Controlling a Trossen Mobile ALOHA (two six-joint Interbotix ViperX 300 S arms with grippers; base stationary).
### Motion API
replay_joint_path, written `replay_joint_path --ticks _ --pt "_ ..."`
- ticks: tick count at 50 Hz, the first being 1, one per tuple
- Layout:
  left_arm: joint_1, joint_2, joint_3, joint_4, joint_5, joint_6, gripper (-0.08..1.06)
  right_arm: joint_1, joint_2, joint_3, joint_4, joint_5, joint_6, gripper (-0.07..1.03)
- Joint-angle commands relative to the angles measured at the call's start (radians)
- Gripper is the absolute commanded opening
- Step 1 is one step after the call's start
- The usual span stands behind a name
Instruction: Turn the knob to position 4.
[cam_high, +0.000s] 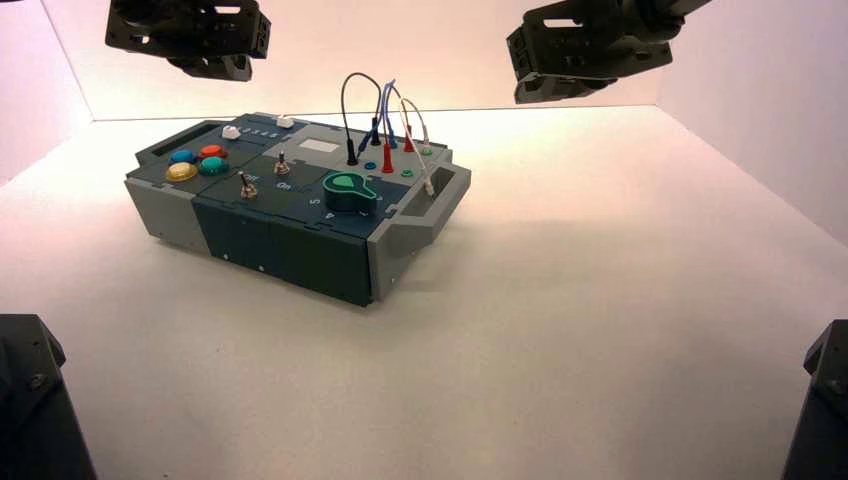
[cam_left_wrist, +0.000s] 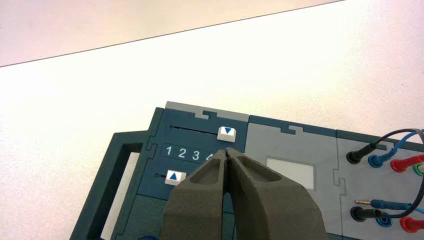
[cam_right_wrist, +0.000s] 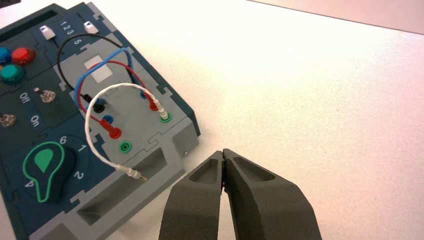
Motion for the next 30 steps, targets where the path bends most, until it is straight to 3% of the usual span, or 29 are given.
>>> replay_joint_path --ticks 1,15,30 --pt "-0.005 -0.008 -0.012 -0.002 -0.011 -0.002 -0.03 0.014 -0.003 -0.034 -0.002 0.009 0.002 -0.02" --pt "-0.005 -0.008 -0.014 -0.002 -0.009 -0.003 -0.03 0.017 0.006 -0.041 -0.003 0.032 0.002 -0.02" --pt "-0.005 -0.008 -0.015 -0.002 -0.011 -0.003 -0.03 0.064 0.025 -0.094 -0.034 0.118 -0.005 -0.02"
